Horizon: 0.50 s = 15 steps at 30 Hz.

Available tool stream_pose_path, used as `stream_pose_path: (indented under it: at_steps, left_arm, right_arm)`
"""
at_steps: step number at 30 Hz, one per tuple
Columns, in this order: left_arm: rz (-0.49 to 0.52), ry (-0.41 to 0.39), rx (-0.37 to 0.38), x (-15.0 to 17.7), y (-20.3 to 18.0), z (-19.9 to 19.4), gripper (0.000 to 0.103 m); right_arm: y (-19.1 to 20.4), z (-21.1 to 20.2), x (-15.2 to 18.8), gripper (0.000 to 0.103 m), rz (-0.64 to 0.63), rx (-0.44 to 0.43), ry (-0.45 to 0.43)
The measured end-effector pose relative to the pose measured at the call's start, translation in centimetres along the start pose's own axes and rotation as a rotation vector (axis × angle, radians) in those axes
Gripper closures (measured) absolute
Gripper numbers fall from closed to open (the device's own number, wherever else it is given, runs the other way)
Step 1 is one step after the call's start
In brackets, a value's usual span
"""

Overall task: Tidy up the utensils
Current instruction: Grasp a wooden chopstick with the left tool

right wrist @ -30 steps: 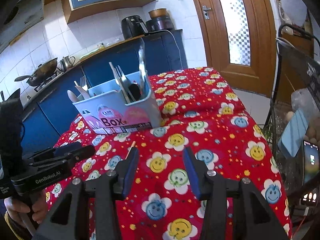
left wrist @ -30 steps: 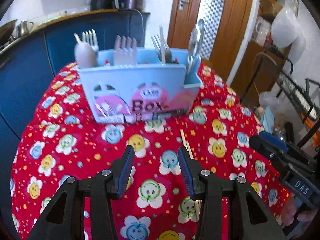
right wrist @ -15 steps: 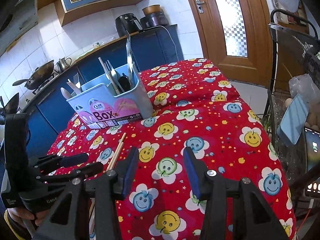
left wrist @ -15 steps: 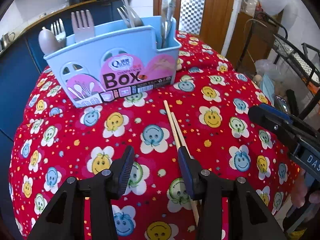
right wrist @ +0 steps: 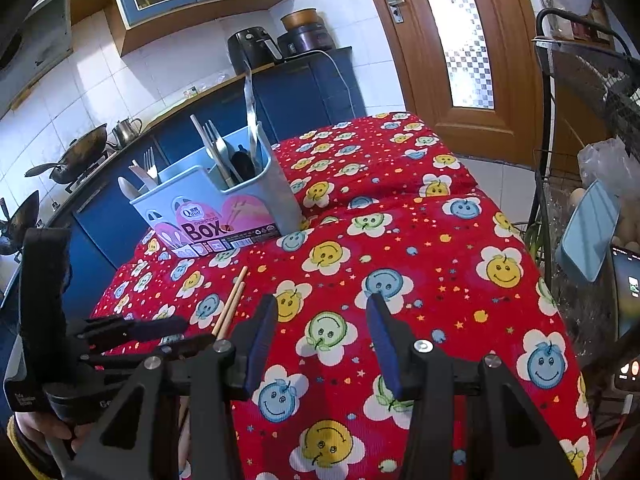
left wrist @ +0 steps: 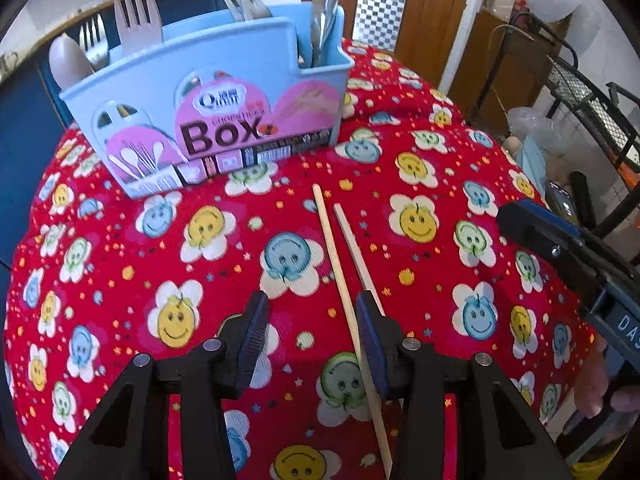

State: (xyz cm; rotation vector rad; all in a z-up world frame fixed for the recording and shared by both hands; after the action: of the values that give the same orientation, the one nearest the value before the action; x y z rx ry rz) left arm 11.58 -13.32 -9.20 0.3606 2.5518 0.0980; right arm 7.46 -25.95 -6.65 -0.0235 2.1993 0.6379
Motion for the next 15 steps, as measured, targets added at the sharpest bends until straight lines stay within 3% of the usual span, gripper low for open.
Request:
stream_pose_path:
  at_steps: [6,11,15]
  left_arm:
    - [0.026,0.006,-0.013,-0.8,-0.5,0.4,0.058]
    - [0.017,0.058,0.026,-2.0,-0.4,1.2,0.085]
    - [-0.024,0.097,0.082,-2.1,0.0,1.5,0.097]
  right_arm:
    - [0.1,0.0,0.0,0.054,0.001,-0.001,0.0]
    - [0.3,0.1,0.0,0.054,-0.002,-0.002,0.002]
    - [0.3,0.2,-0.1,0.054,-0.001,-0.005,0.009]
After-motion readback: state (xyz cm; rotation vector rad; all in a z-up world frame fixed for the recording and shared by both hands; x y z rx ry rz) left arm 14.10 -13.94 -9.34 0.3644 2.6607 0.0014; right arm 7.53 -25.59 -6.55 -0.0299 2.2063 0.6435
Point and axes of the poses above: each gripper's, at about its wrist camera, not at the fingertips, and z roughly the way its jaws point, y to its left, x to its underside, the point moved 9 cm from there along z, roughly the way its jaws point, and after that the axes turned 13 degrees about -x, right-handed, at the moved point
